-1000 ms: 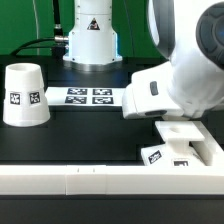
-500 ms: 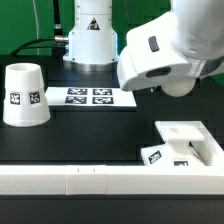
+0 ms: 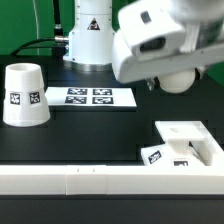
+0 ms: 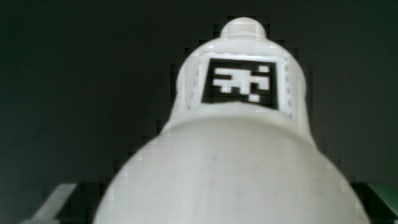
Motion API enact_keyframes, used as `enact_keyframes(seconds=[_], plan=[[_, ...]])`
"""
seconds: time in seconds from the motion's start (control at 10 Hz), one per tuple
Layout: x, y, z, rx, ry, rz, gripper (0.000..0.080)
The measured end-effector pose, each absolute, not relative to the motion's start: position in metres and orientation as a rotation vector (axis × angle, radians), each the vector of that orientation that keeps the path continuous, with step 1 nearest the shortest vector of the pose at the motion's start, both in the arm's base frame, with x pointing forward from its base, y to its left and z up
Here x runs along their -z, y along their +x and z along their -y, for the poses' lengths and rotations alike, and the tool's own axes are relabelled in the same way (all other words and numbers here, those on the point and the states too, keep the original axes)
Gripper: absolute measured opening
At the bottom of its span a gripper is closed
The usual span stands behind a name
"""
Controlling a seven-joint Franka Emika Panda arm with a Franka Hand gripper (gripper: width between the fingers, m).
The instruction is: Assemble lamp
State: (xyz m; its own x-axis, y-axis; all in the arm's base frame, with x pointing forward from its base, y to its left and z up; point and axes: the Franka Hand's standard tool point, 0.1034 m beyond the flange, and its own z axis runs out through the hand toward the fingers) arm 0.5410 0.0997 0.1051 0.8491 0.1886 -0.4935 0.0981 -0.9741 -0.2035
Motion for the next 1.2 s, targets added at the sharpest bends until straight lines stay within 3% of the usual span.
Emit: enact_keyframes(seconds=[0.2, 0.7, 1.2], plan=[[-0.120, 0.554, -0.097, -0.621, -2.900, 0.226, 0.0576], [-0.117, 0.566, -0.086, -0.074, -3.008, 0.196, 0.0576], [-0.162, 0.603, -0.073, 0.392, -3.015, 0.352, 0.0576]])
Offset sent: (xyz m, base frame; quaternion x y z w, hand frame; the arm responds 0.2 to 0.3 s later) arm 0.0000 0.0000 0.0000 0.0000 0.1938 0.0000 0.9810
